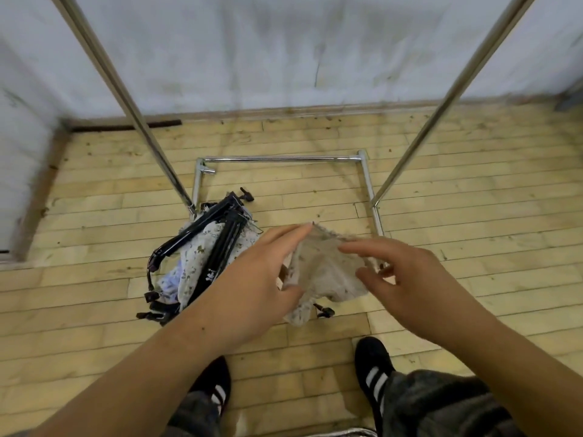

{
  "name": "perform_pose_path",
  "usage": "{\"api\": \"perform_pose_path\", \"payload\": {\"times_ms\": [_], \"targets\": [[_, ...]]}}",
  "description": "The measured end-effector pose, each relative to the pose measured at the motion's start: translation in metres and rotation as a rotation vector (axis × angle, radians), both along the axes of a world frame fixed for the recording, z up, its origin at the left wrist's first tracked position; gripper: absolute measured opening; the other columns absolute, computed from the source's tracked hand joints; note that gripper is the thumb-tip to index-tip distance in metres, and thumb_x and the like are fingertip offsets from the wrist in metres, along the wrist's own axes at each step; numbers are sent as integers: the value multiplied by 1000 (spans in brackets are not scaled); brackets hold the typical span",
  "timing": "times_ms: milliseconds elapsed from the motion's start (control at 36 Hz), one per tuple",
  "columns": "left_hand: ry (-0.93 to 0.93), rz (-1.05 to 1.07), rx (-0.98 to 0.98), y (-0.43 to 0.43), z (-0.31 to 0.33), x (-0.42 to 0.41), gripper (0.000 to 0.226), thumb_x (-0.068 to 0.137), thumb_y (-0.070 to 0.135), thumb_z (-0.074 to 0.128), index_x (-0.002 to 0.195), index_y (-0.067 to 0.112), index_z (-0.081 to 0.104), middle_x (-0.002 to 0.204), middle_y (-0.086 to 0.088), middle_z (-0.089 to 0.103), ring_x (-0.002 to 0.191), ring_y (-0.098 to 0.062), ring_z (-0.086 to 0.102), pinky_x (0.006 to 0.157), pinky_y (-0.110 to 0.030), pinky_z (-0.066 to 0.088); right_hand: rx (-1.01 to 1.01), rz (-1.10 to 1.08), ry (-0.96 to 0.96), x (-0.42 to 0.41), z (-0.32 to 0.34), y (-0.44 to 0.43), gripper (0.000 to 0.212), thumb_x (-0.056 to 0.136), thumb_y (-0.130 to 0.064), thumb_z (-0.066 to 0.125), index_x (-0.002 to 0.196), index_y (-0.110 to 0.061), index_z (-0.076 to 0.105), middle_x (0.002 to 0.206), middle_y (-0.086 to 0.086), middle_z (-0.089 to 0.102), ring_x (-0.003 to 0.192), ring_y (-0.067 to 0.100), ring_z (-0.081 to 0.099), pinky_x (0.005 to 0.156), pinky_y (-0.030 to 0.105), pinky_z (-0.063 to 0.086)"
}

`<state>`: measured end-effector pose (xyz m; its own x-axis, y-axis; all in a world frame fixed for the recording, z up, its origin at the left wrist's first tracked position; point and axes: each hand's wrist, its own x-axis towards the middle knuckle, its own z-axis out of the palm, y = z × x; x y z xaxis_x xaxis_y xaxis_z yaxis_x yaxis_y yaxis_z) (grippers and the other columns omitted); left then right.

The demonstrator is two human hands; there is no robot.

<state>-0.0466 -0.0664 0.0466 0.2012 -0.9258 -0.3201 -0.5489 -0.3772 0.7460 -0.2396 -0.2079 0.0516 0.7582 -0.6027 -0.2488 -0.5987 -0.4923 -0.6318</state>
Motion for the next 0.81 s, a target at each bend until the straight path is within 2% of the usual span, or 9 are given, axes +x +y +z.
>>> {"api": "perform_pose_path", "payload": {"times_ms": [83, 167, 222, 278, 361, 472, 611, 667, 806], "targets": [[18, 5, 0, 4, 5, -1, 85, 97, 21, 67, 157, 55, 16, 135, 60, 12, 112, 15, 47, 85, -8, 49, -96, -168, 13, 0, -9, -11, 38, 91, -36, 71, 126, -42, 59, 126, -24, 52, 116, -5, 51, 102, 26, 47], [62, 18, 5, 4, 9, -4, 84, 98, 20, 67, 153, 62, 19, 137, 56, 16, 112, 12, 48, 85, -13, 52, -21, -201, 143, 13, -14, -13, 67, 88, -48, 73, 145, -41, 40, 145, -8, 47, 134, 14, 47, 101, 26, 39], [79, 28, 6, 5, 9, -4, 85, 97, 19, 67, 151, 65, 20, 138, 56, 19, 114, 12, 48, 88, -14, 52, 83, -158, 251, 20, -18, -12, 60, 92, -45, 71, 145, -37, 43, 141, -6, 55, 120, 13, 57, 93, 26, 49], [73, 36, 20, 5, 7, -2, 84, 98, 20, 68, 149, 67, 21, 140, 56, 19, 114, 13, 47, 91, -12, 50, 110, -117, 283, 23, -25, -13, 10, 99, -34, 62, 110, -34, 62, 112, -10, 67, 86, 2, 60, 69, 16, 47], [36, 56, 88, 6, -3, 3, 80, 100, 24, 65, 150, 67, 19, 142, 55, 18, 111, 14, 48, 91, -12, 50, 130, -65, 207, 22, -36, -13, 27, 105, -27, 50, 79, -33, 55, 79, -10, 59, 68, 3, 55, 56, 17, 39], [-14, 149, 198, 13, -28, 14, 73, 101, 27, 62, 154, 59, 22, 153, 35, 27, 112, 7, 54, 90, -19, 54, 212, -78, 116, 27, -39, -7, 22, 107, -33, 46, 90, -31, 62, 81, -5, 64, 71, 15, 61, 58, 26, 47], [26, 342, 352, 19, -68, 31, 56, 103, 33, 60, 153, 43, 37, 159, 17, 36, 86, -3, 67, 59, -15, 53, 236, -26, 121, 31, -37, -5, 16, 106, -36, 47, 96, -36, 60, 79, -9, 64, 64, 6, 59, 49, 14, 42], [5, 366, 434, 20, -85, 43, 56, 104, 33, 57, 155, 33, 36, 155, 8, 43, 80, 2, 58, 64, -17, 46, 274, -50, 124, 33, -35, -6, 12, 105, -39, 50, 98, -35, 59, 67, -7, 62, 48, 1, 56, 41, 12, 39], [-54, 428, 661, 32, -140, 82, 60, 102, 32, 56, 156, 17, 34, 149, -12, 51, 115, -25, 55, 92, -33, 46, 244, -26, 153, 29, -39, -8, 15, 104, -37, 53, 119, -37, 55, 62, -1, 63, 42, -1, 55, 39, 13, 39]]}}
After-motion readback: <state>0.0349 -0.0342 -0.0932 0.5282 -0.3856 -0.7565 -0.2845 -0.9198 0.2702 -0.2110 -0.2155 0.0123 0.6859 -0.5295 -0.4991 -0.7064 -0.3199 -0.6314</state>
